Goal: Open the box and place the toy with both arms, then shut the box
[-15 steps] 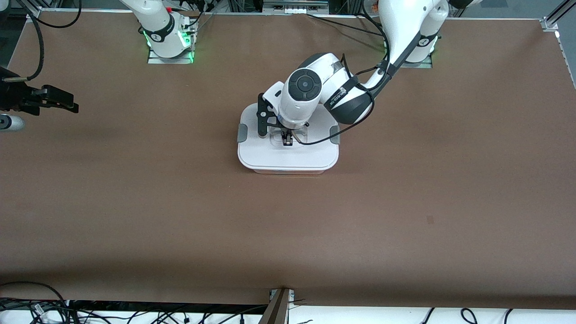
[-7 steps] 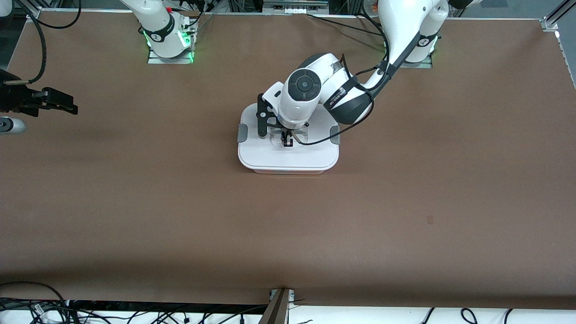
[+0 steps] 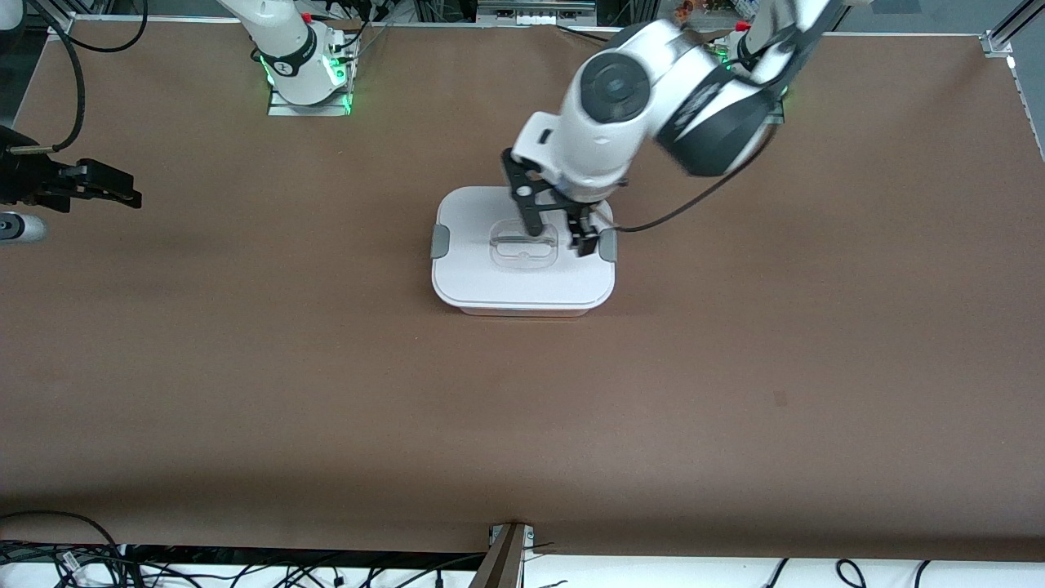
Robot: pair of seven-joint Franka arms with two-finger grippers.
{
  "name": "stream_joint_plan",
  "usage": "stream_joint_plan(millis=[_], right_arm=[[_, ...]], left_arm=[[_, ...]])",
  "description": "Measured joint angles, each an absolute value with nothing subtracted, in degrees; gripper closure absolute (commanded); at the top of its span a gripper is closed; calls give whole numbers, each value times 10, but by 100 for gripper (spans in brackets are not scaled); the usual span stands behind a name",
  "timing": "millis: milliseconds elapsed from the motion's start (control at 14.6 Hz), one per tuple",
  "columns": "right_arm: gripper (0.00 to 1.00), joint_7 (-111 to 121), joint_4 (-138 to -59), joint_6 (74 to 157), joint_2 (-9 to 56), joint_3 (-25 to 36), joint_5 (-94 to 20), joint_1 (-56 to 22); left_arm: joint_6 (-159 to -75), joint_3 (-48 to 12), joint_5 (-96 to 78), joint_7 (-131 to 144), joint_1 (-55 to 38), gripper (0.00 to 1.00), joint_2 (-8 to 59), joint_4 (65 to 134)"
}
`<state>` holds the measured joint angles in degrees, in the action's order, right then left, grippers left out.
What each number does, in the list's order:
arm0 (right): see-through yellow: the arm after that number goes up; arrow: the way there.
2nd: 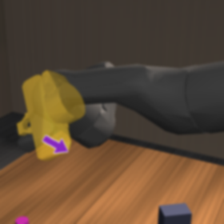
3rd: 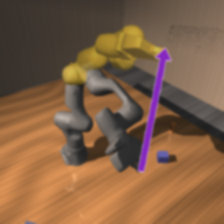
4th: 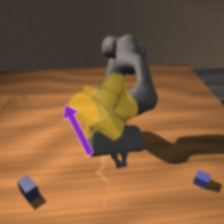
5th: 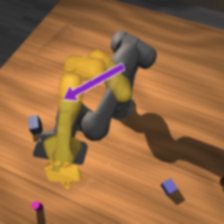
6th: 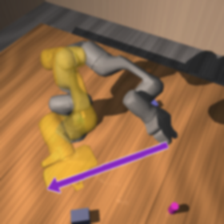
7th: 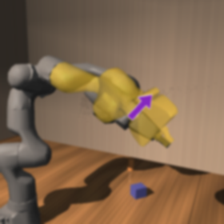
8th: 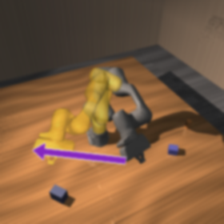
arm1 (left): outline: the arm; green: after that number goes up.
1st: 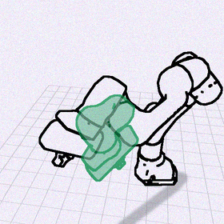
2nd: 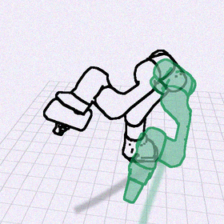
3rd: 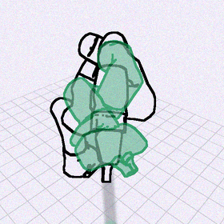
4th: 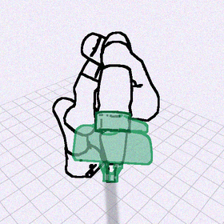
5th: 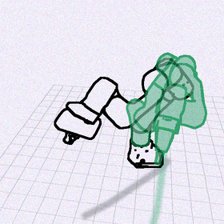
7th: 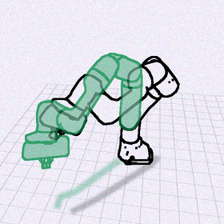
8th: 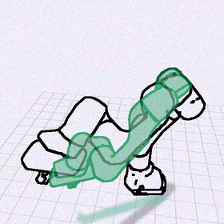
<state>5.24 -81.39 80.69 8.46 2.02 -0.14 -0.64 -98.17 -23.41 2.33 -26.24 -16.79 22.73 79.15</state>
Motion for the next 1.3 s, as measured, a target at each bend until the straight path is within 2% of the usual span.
stream_joint_plan(millis=[274,547,684,821,1026,1163,1300], right_arm=[[0,52,-814,807,85,20,-1,-7],[0,52,-814,807,85,20,-1,-7],[0,52,-814,807,85,20,-1,-7],[0,52,-814,807,85,20,-1,-7],[0,52,-814,807,85,20,-1,-7],[0,52,-814,807,86,20,-1,-7],[0,52,-814,808,86,20,-1,-7]], left_arm=[[-869,-216,35,-261,-82,0,200,724],[-857,-175,36,-214,-31,0,197,682],[-860,-145,36,-164,-31,0,175,687],[-883,-111,36,-110,-33,0,128,736],[-971,-50,36,-81,-31,0,42,872],[-998,-34,36,-71,-25,0,2,940],[-998,-32,36,-46,-20,0,-21,974]])
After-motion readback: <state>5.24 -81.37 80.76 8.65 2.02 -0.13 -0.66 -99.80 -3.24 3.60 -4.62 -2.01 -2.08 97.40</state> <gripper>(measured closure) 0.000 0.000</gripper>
